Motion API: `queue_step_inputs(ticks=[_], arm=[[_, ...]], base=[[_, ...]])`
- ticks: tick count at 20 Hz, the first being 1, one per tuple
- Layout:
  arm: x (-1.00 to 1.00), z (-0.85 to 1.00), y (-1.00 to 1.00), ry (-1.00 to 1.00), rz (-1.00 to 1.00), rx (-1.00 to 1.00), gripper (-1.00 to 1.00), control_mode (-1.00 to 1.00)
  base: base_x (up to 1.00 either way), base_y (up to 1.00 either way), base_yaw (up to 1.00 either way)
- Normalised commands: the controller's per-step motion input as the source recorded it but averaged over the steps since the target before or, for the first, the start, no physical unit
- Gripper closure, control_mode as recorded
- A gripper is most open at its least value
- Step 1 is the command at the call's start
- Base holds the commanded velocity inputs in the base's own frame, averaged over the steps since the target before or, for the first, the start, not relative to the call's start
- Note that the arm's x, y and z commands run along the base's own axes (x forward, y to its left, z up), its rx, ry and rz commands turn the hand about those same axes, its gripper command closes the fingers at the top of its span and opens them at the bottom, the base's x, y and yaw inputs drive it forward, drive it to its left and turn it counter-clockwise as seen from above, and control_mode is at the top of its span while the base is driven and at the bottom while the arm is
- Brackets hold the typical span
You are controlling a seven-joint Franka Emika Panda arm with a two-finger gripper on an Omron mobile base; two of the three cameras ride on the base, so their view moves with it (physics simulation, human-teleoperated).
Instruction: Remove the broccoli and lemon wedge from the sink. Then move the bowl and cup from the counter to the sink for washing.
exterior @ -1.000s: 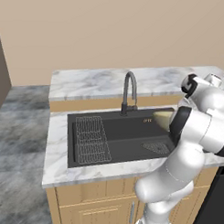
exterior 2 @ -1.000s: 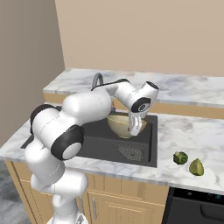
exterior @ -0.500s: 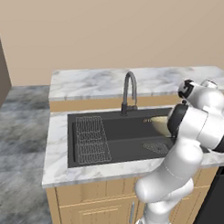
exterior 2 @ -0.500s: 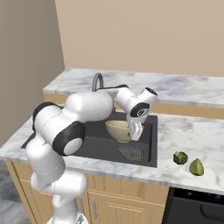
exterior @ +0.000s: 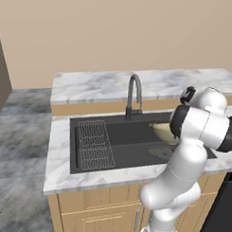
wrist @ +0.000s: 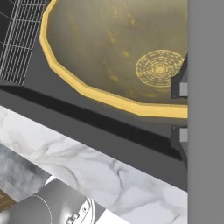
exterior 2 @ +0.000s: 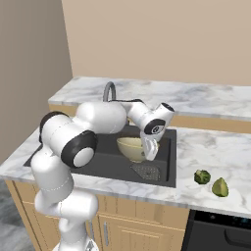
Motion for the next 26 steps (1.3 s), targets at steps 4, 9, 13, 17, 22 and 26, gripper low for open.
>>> queue_step_inputs(ticks=[4,9,13,17,22,26], arm=[[0.15,-0.23,0.09,0.00,0.02,0.02,1.00,-1.00],[0.15,-0.24,0.07,0.01,0.03,0.00,1.00,-1.00],[0.17,-0.25,0.05,0.00,0.04,0.00,1.00,-1.00],[0.21,-0.26,0.02,0.02,0.04,0.00,1.00,-1.00],[0.21,-0.28,0.05,0.01,0.05,0.00,1.00,-1.00],[0.20,-0.25,0.02,0.00,0.03,0.00,1.00,-1.00]], base=[[0.00,0.00,0.00],[0.00,0.00,0.00],[0.00,0.00,0.00],[0.00,0.00,0.00],[0.00,0.00,0.00],[0.00,0.00,0.00]])
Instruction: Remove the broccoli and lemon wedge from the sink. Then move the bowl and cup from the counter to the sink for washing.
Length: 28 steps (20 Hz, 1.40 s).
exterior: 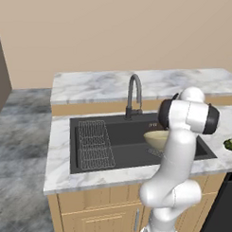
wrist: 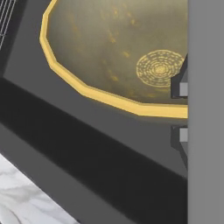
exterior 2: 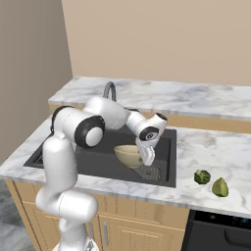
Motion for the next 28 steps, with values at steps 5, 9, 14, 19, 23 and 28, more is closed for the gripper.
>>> queue_step_inputs(ticks=[5,9,14,19,23,28], arm=[[0.21,-0.26,0.00,0.00,0.02,0.00,1.00,-1.00],[0.22,-0.27,0.05,0.00,0.02,0.00,1.00,-1.00],[0.19,-0.27,0.01,0.00,0.04,0.00,1.00,-1.00],[0.19,-0.28,0.01,0.00,0.05,0.00,1.00,-1.00],[0.17,-0.29,0.00,0.00,0.06,0.00,1.00,-1.00],[0.13,-0.32,0.00,0.00,0.07,0.00,1.00,-1.00]], base=[[0.00,0.00,0.00],[0.00,0.00,0.00],[0.00,0.00,0.00],[0.00,0.00,0.00],[0.00,0.00,0.00],[0.00,0.00,0.00]])
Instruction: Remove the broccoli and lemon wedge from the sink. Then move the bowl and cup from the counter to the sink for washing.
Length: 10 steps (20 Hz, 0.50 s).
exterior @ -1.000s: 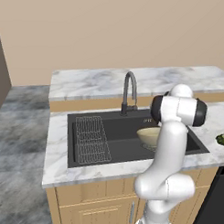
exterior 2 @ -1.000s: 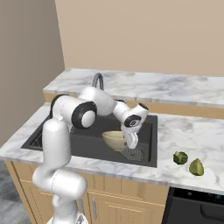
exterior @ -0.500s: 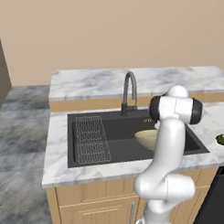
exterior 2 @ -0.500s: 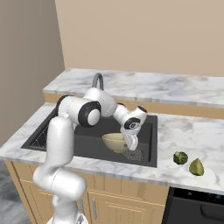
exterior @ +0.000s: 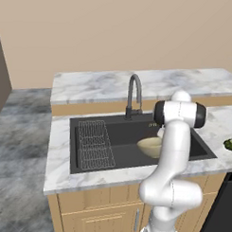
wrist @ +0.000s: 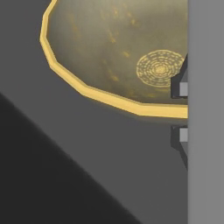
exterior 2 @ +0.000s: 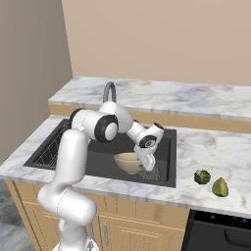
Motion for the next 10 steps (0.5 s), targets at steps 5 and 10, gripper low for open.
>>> queue_step_inputs(ticks=[5,10], arm=[[0.15,-0.34,0.00,0.00,0.07,0.00,1.00,-1.00],[0.16,-0.33,0.00,0.00,0.07,0.00,1.00,-1.00]], base=[[0.00,0.00,0.00],[0.00,0.00,0.00]])
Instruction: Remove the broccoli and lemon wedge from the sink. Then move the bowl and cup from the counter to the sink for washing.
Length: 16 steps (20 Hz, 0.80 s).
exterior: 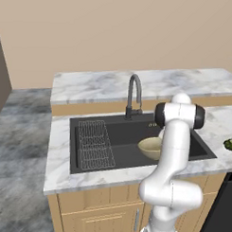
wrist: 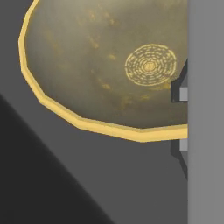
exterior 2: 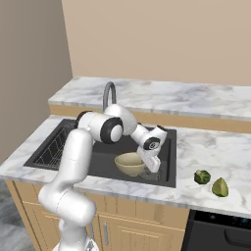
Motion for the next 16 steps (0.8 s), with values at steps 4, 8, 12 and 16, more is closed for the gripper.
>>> queue_step_inputs(ticks=[4,8,12,16], arm=[[0.16,-0.32,0.00,0.00,0.07,0.00,1.00,-1.00],[0.08,-0.30,0.01,0.00,0.07,0.00,1.00,-1.00],[0.01,-0.28,0.03,-0.03,0.06,0.01,1.00,-1.00],[0.00,-0.25,0.05,-0.07,0.04,0.01,1.00,-1.00]], base=[[0.00,0.00,0.00],[0.00,0.00,0.00],[0.00,0.00,0.00],[0.00,0.00,0.00]])
